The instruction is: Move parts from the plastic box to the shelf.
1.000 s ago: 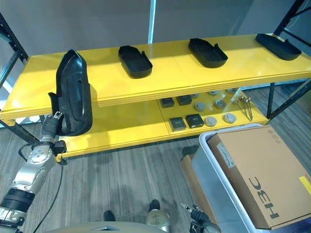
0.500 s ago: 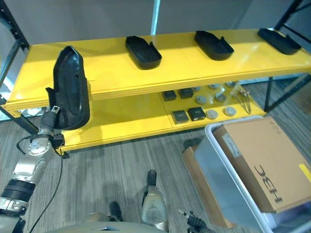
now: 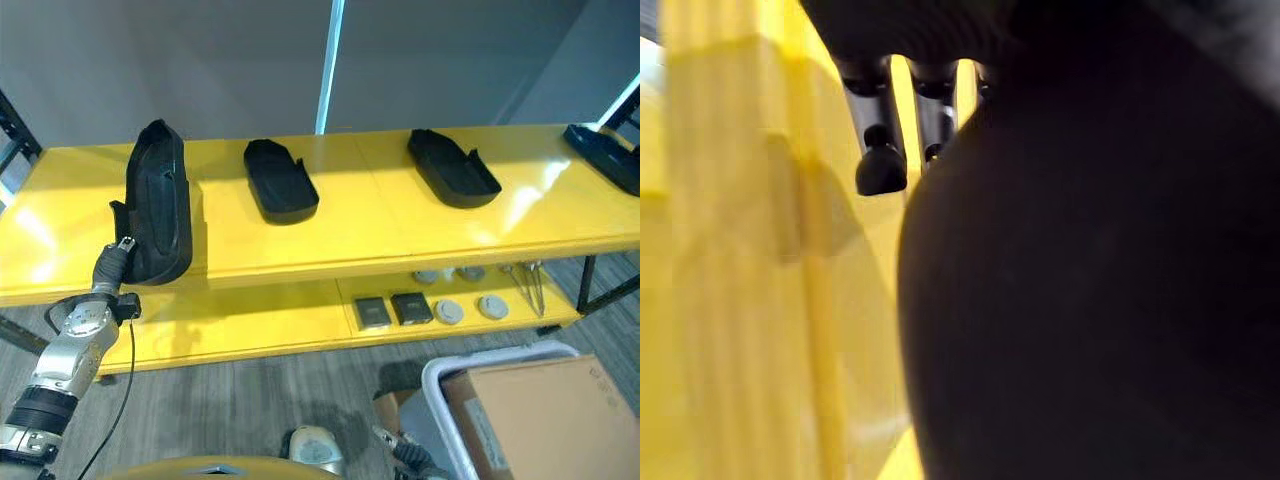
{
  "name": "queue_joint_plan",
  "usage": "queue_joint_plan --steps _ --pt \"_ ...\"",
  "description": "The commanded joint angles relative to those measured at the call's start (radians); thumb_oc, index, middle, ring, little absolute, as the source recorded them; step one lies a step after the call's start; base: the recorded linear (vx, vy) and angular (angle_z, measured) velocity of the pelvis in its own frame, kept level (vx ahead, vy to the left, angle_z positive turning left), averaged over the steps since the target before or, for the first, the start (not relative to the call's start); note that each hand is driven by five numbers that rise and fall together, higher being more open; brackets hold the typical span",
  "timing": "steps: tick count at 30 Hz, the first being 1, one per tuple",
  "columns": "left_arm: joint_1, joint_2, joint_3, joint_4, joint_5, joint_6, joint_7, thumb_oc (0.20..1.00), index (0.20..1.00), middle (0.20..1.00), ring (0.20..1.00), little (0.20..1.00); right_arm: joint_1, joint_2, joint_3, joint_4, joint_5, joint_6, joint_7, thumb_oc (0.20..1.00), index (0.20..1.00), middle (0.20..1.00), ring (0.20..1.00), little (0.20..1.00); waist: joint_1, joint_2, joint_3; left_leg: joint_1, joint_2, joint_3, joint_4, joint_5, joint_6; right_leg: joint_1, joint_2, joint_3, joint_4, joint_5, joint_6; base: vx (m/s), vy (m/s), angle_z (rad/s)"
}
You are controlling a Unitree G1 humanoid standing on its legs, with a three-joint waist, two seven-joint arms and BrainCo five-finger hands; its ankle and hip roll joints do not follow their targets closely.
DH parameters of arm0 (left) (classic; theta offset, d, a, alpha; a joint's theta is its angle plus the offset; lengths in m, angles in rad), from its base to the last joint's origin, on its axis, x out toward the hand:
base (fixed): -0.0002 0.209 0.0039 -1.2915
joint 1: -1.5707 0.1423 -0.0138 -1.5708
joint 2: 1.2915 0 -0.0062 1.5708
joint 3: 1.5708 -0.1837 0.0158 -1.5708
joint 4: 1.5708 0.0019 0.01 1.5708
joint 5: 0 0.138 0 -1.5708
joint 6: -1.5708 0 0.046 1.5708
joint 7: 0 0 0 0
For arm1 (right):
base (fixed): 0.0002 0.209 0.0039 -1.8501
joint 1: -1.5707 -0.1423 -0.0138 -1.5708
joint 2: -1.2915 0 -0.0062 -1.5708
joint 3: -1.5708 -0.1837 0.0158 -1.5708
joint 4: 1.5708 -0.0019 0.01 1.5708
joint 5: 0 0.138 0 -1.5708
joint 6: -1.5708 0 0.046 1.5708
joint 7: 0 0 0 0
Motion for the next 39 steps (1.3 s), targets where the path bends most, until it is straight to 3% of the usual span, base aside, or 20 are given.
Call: queue_joint_plan --steps 1,3,4,6,7,8,13,18,22,26,33,39 --pt "-0.048 0.015 0.031 -0.063 0.010 -0.094 0.019 0.200 0.200 0.200 0.200 0.200 0.027 -0.062 0.034 0.031 -0.016 -0.037 0.020 1.000 1.000 1.000 1.000 1.000 -0.026 0.020 0.025 0.029 -0.011 0.065 -0.173 0.031 0.049 0.041 0.034 0.059 -0.187 0.104 0.074 0.12 0.206 -0.50" --pt "-0.035 0.020 0.034 -0.071 0.012 -0.120 0.021 0.200 0.200 0.200 0.200 0.200 0.007 -0.065 0.028 0.041 -0.038 -0.035 0.013 1.000 1.000 1.000 1.000 1.000 -0.021 0.026 0.028 0.045 -0.023 0.080 -0.378 0.038 0.064 0.059 0.017 0.081 -0.201 0.112 0.092 0.21 0.434 -0.68" --pt "-0.018 0.038 0.041 -0.094 0.022 -0.135 0.020 0.200 0.200 0.200 0.200 0.200 0.011 -0.072 0.028 0.001 -0.028 -0.013 -0.010 1.000 1.000 1.000 1.000 1.000 -0.010 0.042 0.023 0.046 -0.046 0.052 -0.657 0.111 0.052 0.079 -0.011 0.099 -0.204 0.113 0.119 0.26 0.525 -0.83" --pt "-0.016 0.066 0.051 -0.103 0.030 -0.129 0.020 0.200 0.200 0.200 0.200 0.200 0.024 -0.074 0.022 -0.038 -0.002 0.010 -0.034 1.000 1.000 1.000 1.000 1.000 -0.007 0.047 0.022 0.036 -0.035 0.057 -0.691 0.129 0.074 0.078 -0.026 0.104 -0.183 0.114 0.117 0.13 0.295 -0.67" --pt "-0.019 0.086 0.059 -0.097 0.038 -0.126 0.020 0.200 0.200 0.200 0.200 0.200 0.032 -0.074 0.017 -0.057 0.014 0.028 -0.046 1.000 1.000 1.000 1.000 1.000 -0.008 0.048 0.018 0.043 -0.043 0.051 -0.705 0.102 0.087 0.078 -0.039 0.108 -0.169 0.105 0.122 0.08 0.232 -0.53" --pt "-0.026 0.113 0.075 -0.075 0.047 -0.125 0.017 0.200 0.200 0.200 0.200 0.200 0.047 -0.063 0.007 -0.058 0.013 0.038 -0.045 1.000 1.000 1.000 1.000 1.000 -0.011 0.048 0.009 0.093 -0.083 0.049 -0.753 0.034 0.106 0.067 -0.069 0.104 -0.147 0.099 0.147 0.12 0.247 -0.42" --pt "-0.054 0.163 0.094 -0.043 0.090 -0.116 0.024 0.200 0.200 0.200 0.200 0.200 0.093 -0.020 0.006 -0.054 -0.057 0.009 -0.020 1.000 1.000 1.000 1.000 1.000 -0.030 0.059 0.005 0.169 -0.138 0.073 -0.820 -0.003 0.117 0.046 -0.099 0.110 -0.132 0.107 0.186 0.04 0.154 -0.17" --pt "-0.152 0.244 0.100 0.078 0.127 -0.051 0.126 0.200 0.200 0.200 0.200 0.200 0.109 -0.013 0.052 -0.074 -0.105 -0.011 -0.009 1.000 1.000 1.000 1.000 1.000 -0.050 0.063 -0.009 0.202 -0.187 0.096 -0.897 -0.009 0.143 0.024 -0.106 0.125 -0.164 0.135 0.211 -0.04 0.069 0.15" --pt "-0.189 0.271 0.092 0.131 0.175 0.029 0.156 0.200 0.200 0.200 0.200 0.200 0.098 -0.018 0.061 -0.059 -0.095 -0.008 -0.021 1.000 1.000 1.000 1.000 1.000 -0.044 0.058 -0.020 0.207 -0.191 0.097 -0.915 -0.002 0.143 0.038 -0.107 0.118 -0.195 0.150 0.215 0.00 -0.011 0.02" --pt "-0.218 0.322 0.079 0.230 0.250 0.126 0.116 0.200 0.200 0.200 0.200 0.200 0.089 -0.030 0.058 -0.076 -0.078 0.015 -0.024 1.000 1.000 1.000 1.000 1.000 -0.037 0.060 -0.030 0.205 -0.190 0.101 -0.925 0.003 0.141 0.048 -0.105 0.108 -0.212 0.152 0.217 0.00 -0.016 0.07" --pt "-0.209 0.377 0.070 0.304 0.348 0.196 0.043 0.200 0.200 0.200 0.200 0.200 0.091 -0.040 0.058 -0.107 -0.079 0.035 -0.022 1.000 1.000 1.000 1.000 1.000 -0.031 0.065 -0.033 0.201 -0.188 0.107 -0.924 0.003 0.137 0.060 -0.106 0.097 -0.233 0.157 0.218 -0.01 -0.005 0.05" --pt "-0.245 0.414 0.037 0.512 0.386 0.184 -0.017 0.200 0.200 0.200 0.200 0.200 0.089 -0.058 0.067 -0.095 -0.092 0.039 -0.019 1.000 1.000 1.000 1.000 1.000 -0.038 0.072 -0.032 0.197 -0.183 0.119 -0.920 0.002 0.135 0.062 -0.106 0.096 -0.242 0.159 0.219 0.00 0.000 0.00"
